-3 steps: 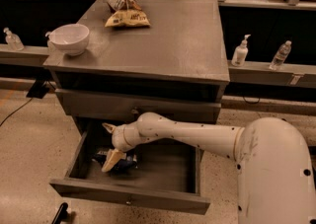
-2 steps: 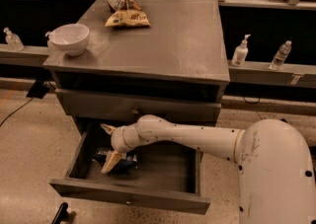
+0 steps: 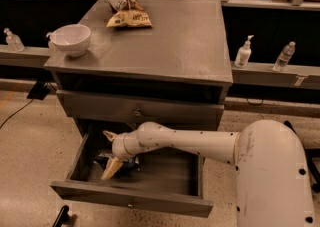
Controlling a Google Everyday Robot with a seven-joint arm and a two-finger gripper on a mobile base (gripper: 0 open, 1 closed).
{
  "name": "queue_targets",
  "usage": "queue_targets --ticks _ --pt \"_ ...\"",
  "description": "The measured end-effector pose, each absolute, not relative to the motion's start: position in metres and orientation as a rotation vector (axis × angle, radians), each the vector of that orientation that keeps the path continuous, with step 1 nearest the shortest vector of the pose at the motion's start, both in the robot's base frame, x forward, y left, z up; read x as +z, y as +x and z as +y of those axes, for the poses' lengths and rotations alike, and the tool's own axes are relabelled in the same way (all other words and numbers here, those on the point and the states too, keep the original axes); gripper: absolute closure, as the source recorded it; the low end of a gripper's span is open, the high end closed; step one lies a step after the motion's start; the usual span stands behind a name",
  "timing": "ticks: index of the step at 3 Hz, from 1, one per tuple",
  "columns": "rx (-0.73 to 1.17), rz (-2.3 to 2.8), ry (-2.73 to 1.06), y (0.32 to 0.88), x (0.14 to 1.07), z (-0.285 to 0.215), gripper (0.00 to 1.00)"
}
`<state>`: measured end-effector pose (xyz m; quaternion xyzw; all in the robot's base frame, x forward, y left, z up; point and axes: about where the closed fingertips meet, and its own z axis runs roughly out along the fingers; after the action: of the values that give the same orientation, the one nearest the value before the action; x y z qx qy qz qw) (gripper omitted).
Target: Pick blue chip bag from middle drawer and place on counter
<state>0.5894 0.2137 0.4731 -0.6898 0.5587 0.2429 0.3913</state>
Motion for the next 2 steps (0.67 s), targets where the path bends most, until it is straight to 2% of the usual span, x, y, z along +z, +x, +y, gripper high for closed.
queue_targets --ticks 1,2 --pt "0.648 1.47 -1.755 0.576 0.442 0.218 0.0" --pt "0.636 1.512 -1.744 0.568 0.421 0.216 0.25"
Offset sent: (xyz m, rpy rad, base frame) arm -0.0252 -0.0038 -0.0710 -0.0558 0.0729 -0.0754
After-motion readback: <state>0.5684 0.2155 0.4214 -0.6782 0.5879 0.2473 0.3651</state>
